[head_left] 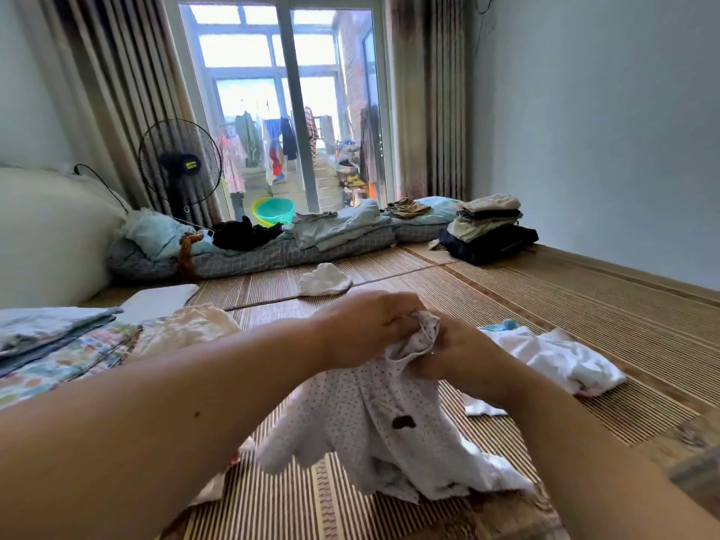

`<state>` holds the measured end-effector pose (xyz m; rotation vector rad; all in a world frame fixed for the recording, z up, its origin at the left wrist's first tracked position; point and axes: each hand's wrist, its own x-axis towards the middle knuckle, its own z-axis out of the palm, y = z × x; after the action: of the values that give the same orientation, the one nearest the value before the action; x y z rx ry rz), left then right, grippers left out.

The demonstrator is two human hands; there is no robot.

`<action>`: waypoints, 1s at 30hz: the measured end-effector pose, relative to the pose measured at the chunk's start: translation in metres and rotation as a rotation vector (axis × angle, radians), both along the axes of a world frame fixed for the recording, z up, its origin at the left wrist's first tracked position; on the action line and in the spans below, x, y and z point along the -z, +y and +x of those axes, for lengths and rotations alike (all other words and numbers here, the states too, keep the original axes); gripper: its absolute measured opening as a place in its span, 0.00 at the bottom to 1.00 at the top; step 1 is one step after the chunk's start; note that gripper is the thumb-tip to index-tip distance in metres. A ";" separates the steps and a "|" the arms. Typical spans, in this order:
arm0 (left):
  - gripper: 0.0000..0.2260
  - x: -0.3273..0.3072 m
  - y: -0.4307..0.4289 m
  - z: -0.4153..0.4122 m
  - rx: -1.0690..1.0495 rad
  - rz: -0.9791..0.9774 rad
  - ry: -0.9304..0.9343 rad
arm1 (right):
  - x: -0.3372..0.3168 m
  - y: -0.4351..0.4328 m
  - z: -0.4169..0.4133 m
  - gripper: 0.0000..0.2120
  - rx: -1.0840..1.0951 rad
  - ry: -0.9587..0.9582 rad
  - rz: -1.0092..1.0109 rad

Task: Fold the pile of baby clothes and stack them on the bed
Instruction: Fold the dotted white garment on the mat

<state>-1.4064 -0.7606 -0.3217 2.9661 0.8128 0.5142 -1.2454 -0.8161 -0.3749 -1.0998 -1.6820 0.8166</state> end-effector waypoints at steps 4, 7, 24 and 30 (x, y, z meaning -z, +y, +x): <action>0.24 -0.005 0.005 -0.020 -0.099 -0.150 -0.006 | -0.005 0.000 0.008 0.07 -0.038 0.113 -0.016; 0.23 -0.005 0.009 -0.040 -0.175 -0.201 0.058 | -0.008 -0.002 0.014 0.10 0.001 0.232 -0.040; 0.07 -0.074 0.018 -0.123 -0.344 -0.500 -0.617 | -0.108 -0.023 0.042 0.14 0.405 -0.297 0.123; 0.38 -0.086 0.010 -0.147 -0.437 -0.247 -0.372 | -0.130 -0.044 0.043 0.15 0.341 -0.303 0.140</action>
<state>-1.5529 -0.7504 -0.2357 2.3628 1.3595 0.8725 -1.2029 -0.8603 -0.2454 -1.4141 -1.6990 0.3223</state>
